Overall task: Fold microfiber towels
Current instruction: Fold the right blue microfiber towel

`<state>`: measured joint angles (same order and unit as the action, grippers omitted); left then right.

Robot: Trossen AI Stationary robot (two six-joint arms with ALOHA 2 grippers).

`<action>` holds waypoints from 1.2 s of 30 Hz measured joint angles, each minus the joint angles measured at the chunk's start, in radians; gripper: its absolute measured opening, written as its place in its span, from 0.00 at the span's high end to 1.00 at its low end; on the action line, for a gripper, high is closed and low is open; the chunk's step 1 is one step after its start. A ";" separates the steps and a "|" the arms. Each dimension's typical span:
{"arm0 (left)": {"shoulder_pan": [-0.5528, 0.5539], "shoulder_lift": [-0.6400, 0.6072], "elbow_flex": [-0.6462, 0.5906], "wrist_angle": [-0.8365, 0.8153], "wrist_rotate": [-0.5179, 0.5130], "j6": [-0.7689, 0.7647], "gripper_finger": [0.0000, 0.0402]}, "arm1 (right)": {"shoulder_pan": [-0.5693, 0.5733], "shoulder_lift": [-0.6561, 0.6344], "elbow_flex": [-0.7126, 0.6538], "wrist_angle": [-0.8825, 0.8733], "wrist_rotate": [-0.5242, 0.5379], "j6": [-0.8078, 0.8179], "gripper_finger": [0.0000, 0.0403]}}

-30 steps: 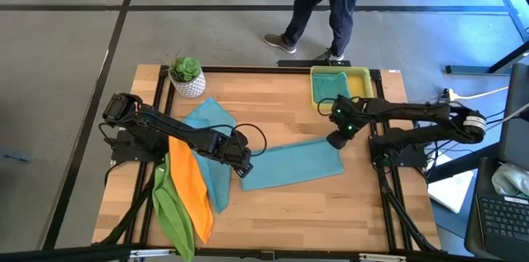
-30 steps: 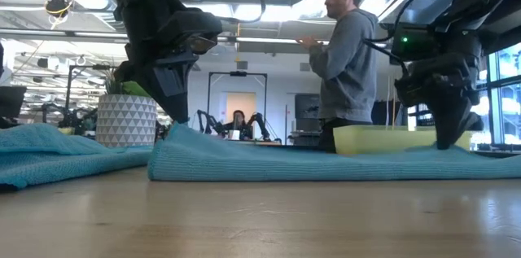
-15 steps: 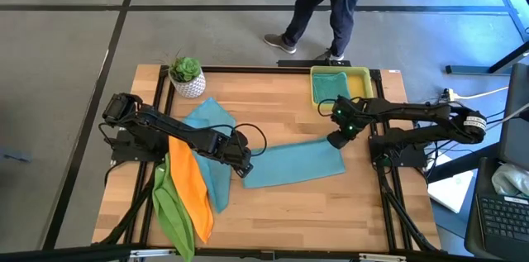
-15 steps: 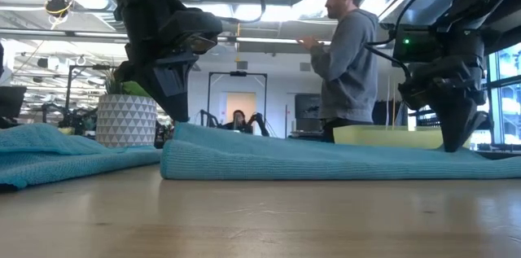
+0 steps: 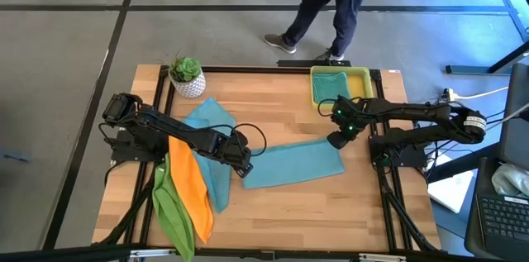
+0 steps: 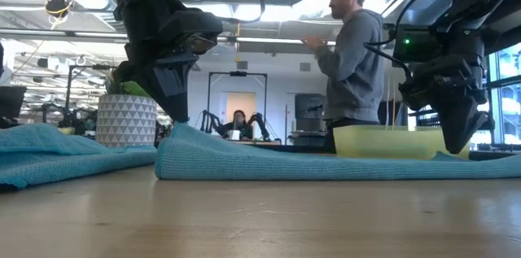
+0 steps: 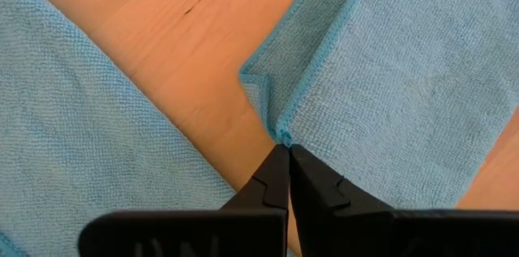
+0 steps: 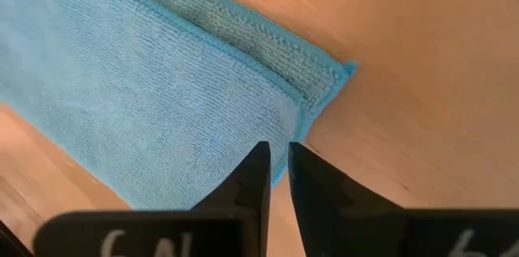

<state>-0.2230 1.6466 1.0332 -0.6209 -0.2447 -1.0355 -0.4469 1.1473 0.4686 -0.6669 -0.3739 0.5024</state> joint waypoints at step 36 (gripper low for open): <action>0.000 0.000 0.000 0.000 0.001 -0.003 1.00 | 0.000 0.053 0.000 0.072 0.058 -0.010 0.81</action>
<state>-0.2230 1.6466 1.0332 -0.6212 -0.2436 -1.0384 -0.4469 1.1999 0.4690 -0.5949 -0.3157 0.4923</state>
